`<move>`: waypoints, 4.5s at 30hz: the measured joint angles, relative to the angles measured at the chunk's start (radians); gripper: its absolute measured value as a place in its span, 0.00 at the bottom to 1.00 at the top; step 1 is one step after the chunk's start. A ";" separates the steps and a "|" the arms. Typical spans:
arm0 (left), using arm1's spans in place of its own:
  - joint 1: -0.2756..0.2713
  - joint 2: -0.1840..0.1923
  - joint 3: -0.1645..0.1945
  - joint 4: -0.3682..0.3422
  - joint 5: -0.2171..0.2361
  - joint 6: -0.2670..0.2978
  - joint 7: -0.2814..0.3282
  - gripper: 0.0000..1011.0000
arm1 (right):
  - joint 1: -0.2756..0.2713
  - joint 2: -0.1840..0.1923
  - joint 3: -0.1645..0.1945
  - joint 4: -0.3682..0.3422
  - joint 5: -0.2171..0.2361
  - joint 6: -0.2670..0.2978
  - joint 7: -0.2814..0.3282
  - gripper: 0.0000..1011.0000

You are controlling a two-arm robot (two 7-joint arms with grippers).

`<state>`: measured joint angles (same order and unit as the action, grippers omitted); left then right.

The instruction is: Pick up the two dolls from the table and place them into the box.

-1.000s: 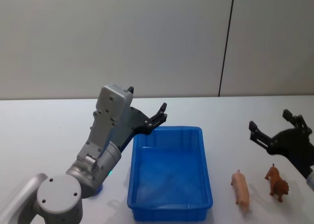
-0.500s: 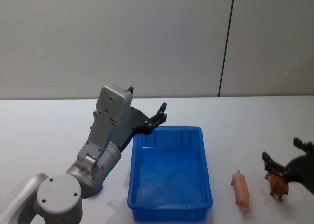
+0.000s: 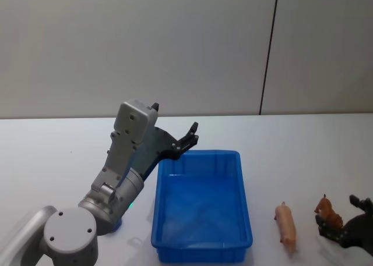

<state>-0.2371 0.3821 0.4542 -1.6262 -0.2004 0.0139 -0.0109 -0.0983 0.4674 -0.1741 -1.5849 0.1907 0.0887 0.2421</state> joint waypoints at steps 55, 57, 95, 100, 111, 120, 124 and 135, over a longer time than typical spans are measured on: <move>0.000 0.000 0.000 0.000 0.000 0.000 0.000 0.99 | 0.067 -0.088 -0.054 0.073 -0.131 -0.187 -0.050 0.41; 0.000 0.000 0.000 0.000 0.000 0.000 0.000 0.99 | 0.073 -0.091 -0.056 0.064 -0.136 -0.197 -0.039 0.41; 0.000 0.000 0.000 0.000 0.000 0.000 0.000 0.99 | 0.270 -0.267 -0.184 0.097 -0.249 -0.117 0.258 0.75; 0.000 0.000 0.000 0.000 0.000 0.000 0.000 0.99 | 0.274 -0.269 -0.184 0.099 -0.248 -0.110 0.256 0.89; 0.000 0.000 0.000 0.000 0.000 0.000 0.000 0.99 | 0.238 -0.226 -0.159 0.057 -0.205 -0.088 0.212 0.99; 0.000 0.000 0.000 0.000 0.000 0.000 0.000 0.99 | 0.180 -0.169 -0.129 0.016 -0.161 -0.051 0.175 0.99; 0.000 0.000 0.000 0.000 0.000 0.000 0.000 0.99 | 0.156 -0.144 -0.116 0.004 -0.145 -0.031 0.161 0.99; 0.000 0.000 0.000 0.000 0.000 0.000 0.000 0.99 | 0.103 -0.088 -0.091 -0.003 -0.126 0.018 0.140 0.99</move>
<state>-0.2371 0.3821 0.4542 -1.6262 -0.2004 0.0139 -0.0109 0.0046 0.3791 -0.2652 -1.5881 0.0645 0.1070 0.3822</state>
